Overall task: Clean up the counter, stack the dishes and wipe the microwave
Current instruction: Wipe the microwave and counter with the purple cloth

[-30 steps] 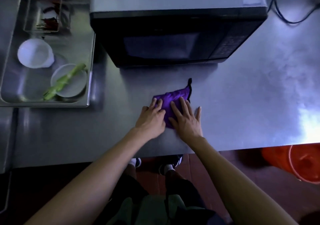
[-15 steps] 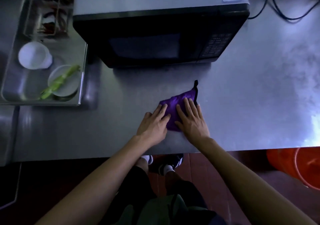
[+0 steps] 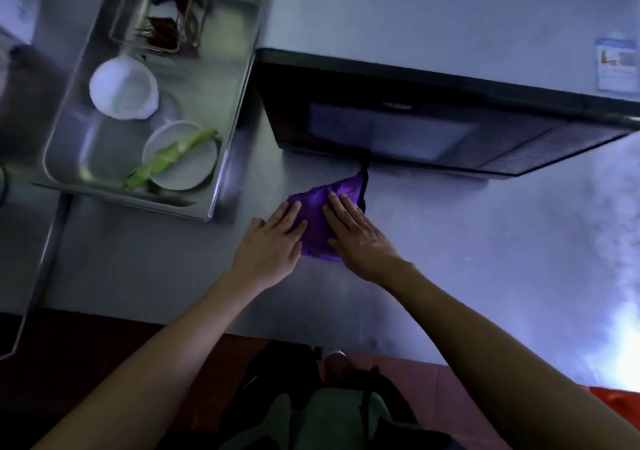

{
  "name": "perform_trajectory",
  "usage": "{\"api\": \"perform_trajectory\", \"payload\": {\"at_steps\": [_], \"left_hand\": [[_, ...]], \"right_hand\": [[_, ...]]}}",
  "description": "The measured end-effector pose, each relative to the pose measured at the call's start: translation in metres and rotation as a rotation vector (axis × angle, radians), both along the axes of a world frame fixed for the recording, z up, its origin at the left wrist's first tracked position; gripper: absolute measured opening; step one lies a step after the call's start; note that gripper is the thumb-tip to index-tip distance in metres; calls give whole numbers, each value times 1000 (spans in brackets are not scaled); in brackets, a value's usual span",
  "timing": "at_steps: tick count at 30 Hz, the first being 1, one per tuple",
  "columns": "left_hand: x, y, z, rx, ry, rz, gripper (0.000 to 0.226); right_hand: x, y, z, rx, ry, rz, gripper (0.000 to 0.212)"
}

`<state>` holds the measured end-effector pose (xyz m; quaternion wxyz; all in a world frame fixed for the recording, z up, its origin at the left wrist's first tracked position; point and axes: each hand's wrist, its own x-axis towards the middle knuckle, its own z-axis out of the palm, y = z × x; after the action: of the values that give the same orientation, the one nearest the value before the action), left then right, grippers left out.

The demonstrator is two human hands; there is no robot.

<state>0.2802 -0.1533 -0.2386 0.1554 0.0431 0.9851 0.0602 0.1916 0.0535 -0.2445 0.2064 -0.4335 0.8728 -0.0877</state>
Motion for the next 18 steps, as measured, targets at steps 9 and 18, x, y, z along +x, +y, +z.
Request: {"api": "perform_trajectory", "payload": {"at_steps": [9, 18], "left_hand": [[-39, -31, -3, 145, 89, 142, 57], [-68, -50, -2, 42, 60, 68, 64]], "right_hand": [[-36, -67, -14, 37, 0, -153, 66], [-29, -87, -17, -25, -14, -260, 64]]}}
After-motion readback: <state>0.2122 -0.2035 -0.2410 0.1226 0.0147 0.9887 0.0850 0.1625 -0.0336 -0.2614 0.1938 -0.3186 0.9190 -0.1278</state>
